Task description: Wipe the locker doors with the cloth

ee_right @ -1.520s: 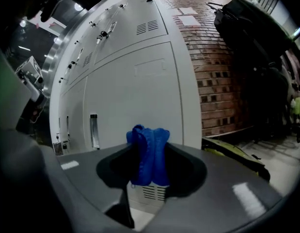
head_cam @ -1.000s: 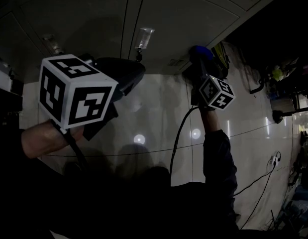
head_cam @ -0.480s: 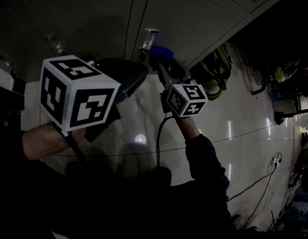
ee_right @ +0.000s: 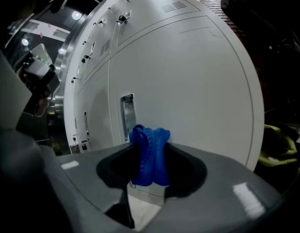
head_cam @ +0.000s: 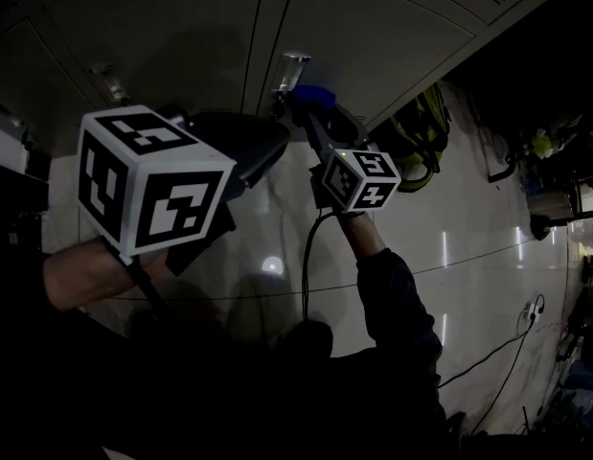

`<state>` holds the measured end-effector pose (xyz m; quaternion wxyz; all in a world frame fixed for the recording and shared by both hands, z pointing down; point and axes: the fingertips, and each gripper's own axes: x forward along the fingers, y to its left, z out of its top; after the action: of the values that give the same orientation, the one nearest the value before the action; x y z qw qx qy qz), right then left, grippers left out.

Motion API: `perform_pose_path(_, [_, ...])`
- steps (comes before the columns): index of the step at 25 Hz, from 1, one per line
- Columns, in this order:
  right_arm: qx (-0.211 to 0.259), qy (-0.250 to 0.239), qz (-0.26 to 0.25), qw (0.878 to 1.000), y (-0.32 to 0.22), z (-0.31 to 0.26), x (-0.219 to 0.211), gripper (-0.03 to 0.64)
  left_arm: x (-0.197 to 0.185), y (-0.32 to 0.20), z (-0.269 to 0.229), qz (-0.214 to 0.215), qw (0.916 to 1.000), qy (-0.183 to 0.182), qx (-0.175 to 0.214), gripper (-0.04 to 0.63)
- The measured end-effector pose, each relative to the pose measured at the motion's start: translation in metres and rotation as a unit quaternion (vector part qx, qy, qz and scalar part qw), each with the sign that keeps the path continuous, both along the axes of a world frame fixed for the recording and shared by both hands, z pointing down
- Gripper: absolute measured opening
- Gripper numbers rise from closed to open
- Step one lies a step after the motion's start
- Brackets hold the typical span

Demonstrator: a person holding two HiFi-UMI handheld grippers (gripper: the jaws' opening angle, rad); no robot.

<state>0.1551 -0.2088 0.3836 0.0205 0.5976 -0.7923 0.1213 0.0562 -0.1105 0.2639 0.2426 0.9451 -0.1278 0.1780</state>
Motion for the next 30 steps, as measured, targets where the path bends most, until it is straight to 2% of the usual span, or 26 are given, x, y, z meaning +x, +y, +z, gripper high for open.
perform_pose_path(9, [-0.010,0.028,0.054,0.998,0.010,0.003,0.071,0.155,0.000,0.000,0.003,0.001,1.0000,-0.007,-0.002,0.000])
perform_pose_path(17, [-0.016,0.025,0.128,0.991,0.023,0.002,0.143,0.155,-0.002,-0.001,0.004,-0.002,0.9999,-0.009,-0.003,0.000])
perform_pose_path(21, [-0.020,0.023,0.154,0.988,0.027,0.005,0.165,0.155,-0.003,-0.001,0.005,-0.003,0.9999,-0.011,-0.005,0.000])
perform_pose_path(25, [-0.018,0.038,0.156,0.987,0.030,0.008,0.157,0.154,-0.003,-0.002,0.004,-0.005,0.9999,-0.013,-0.004,0.000])
perform_pose_path(30, [-0.017,0.034,0.103,0.994,0.032,0.027,0.099,0.155,-0.006,-0.005,0.005,-0.011,0.9998,-0.018,-0.001,0.000])
